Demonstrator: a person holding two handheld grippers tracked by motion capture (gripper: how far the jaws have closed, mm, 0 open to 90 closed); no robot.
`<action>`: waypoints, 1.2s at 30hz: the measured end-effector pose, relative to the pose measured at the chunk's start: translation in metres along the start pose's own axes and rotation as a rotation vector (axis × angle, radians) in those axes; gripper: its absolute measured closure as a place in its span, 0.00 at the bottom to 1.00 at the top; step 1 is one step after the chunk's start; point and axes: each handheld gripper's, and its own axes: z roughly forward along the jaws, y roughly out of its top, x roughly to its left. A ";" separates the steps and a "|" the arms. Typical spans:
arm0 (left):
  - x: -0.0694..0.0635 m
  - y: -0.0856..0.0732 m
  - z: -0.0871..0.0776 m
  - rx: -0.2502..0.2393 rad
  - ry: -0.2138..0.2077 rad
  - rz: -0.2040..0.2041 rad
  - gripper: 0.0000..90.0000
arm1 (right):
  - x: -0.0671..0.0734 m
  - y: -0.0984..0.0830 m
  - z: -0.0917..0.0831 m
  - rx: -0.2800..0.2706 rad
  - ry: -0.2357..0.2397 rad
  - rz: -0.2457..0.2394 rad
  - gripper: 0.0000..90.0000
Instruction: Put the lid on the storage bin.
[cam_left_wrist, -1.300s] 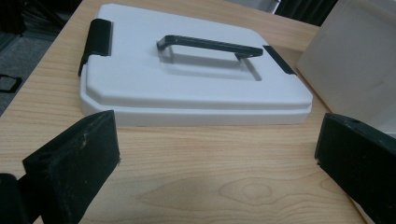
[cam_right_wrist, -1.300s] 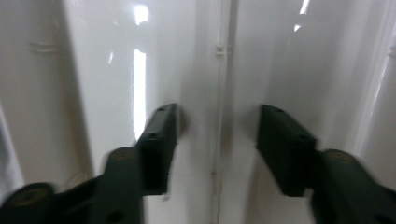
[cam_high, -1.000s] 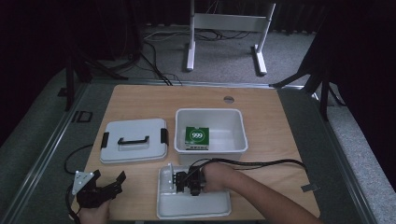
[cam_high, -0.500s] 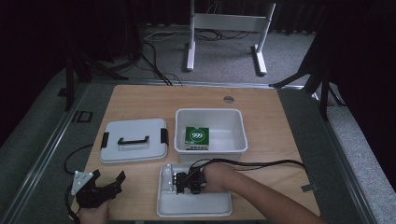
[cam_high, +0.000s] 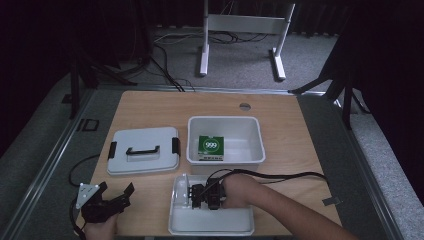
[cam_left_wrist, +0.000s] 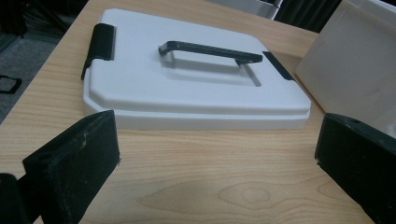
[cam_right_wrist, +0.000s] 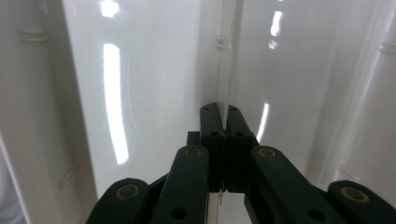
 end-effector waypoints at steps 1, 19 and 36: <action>0.000 0.000 0.000 0.000 0.001 0.000 0.00 | 0.001 -0.002 -0.003 -0.006 -0.002 -0.002 0.98; 0.002 0.000 -0.001 -0.009 0.017 -0.016 0.00 | 0.013 -0.035 -0.051 -0.003 -0.024 0.028 0.98; 0.002 0.000 -0.001 -0.005 0.018 -0.015 0.00 | -0.007 -0.053 -0.118 -0.073 -0.118 0.020 0.98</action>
